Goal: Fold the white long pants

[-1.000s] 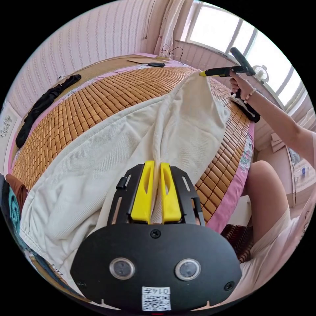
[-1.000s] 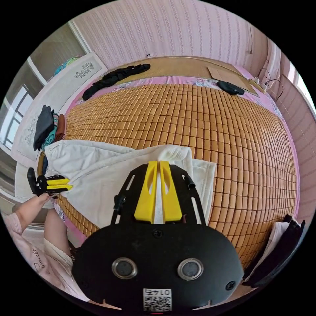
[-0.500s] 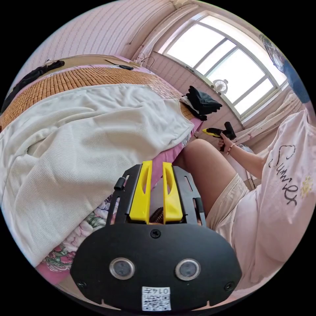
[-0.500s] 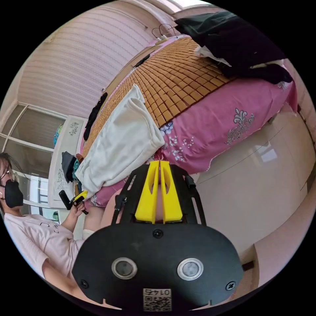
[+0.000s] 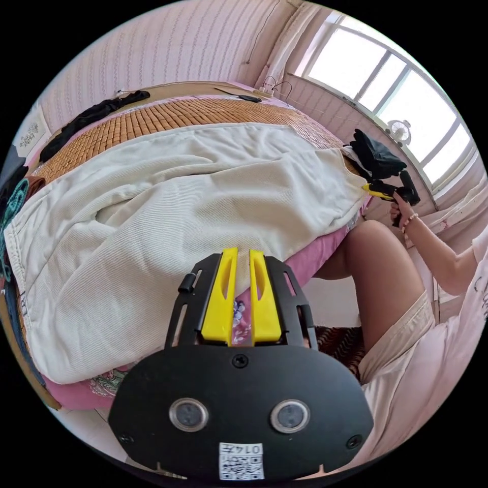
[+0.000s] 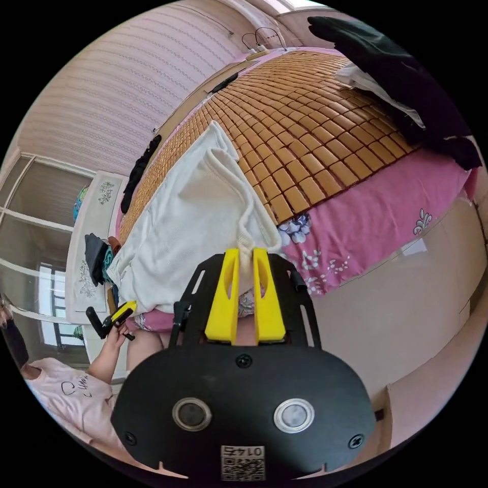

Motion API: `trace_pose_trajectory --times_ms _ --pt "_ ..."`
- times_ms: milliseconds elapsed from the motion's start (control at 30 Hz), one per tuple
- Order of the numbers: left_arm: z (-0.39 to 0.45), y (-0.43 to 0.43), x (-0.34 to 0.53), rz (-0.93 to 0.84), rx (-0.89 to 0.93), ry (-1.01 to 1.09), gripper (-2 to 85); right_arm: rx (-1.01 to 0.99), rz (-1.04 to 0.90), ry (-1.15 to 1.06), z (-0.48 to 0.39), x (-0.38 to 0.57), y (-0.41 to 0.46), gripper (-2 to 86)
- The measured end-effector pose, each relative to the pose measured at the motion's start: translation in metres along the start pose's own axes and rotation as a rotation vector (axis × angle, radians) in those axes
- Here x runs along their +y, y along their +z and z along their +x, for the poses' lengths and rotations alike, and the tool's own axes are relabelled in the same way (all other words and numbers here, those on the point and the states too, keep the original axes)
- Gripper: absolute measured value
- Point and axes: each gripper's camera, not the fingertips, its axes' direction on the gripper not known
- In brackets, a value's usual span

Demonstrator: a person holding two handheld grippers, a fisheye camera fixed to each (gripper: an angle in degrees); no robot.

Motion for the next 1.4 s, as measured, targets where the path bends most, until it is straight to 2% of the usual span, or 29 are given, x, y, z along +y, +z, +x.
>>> trace_pose_trajectory --times_ms 133,200,300,433,567,667,767,867,967,1067,1133,1200,1300,1400 --pt "-0.003 -0.015 0.0 0.062 0.038 -0.017 4.9 0.011 0.1 -0.063 -0.012 0.041 -0.059 3.9" --pt "-0.006 -0.023 0.003 0.081 0.025 -0.029 5.1 0.064 -0.013 0.015 0.012 0.062 -0.051 4.6" --pt "-0.017 -0.024 0.007 0.077 0.041 -0.073 5.2 0.031 -0.073 0.091 0.032 0.074 -0.031 6.3" --pt "-0.026 -0.033 0.009 0.072 0.014 -0.088 5.4 0.035 0.052 0.094 0.019 0.066 -0.047 7.7" --pt "-0.024 -0.046 0.011 0.097 -0.039 -0.074 5.5 0.188 0.162 0.061 -0.015 0.037 -0.062 7.4" --pt "0.002 -0.041 -0.001 0.097 -0.058 0.033 6.0 0.236 0.213 -0.079 -0.053 0.013 -0.057 7.7" --pt "0.044 -0.018 -0.026 0.093 -0.073 0.199 6.8 0.195 0.127 -0.174 -0.072 -0.02 -0.021 9.9" --pt "0.091 0.019 -0.062 0.05 -0.086 0.368 7.2 0.289 0.007 -0.125 -0.07 -0.047 0.023 11.3" --pt "0.13 0.057 -0.099 0.002 -0.142 0.496 7.4 0.246 -0.065 -0.139 -0.07 -0.054 0.04 6.1" --pt "0.157 0.092 -0.128 -0.075 -0.119 0.597 9.0 0.204 -0.015 -0.188 -0.082 -0.043 0.02 2.6" --pt "0.172 0.111 -0.137 -0.136 -0.096 0.67 11.9 0.128 0.042 -0.225 -0.09 -0.031 -0.004 1.9" --pt "0.189 0.137 -0.141 -0.234 -0.148 0.76 12.3 -0.011 0.139 -0.273 -0.099 -0.007 -0.044 1.5" --pt "0.198 0.135 -0.143 -0.189 -0.159 0.819 9.1 -0.112 0.204 -0.338 -0.113 0.025 -0.083 1.2" --pt "0.204 0.121 -0.145 -0.199 -0.086 0.826 4.9 -0.083 0.216 -0.395 -0.131 0.051 -0.104 1.1"
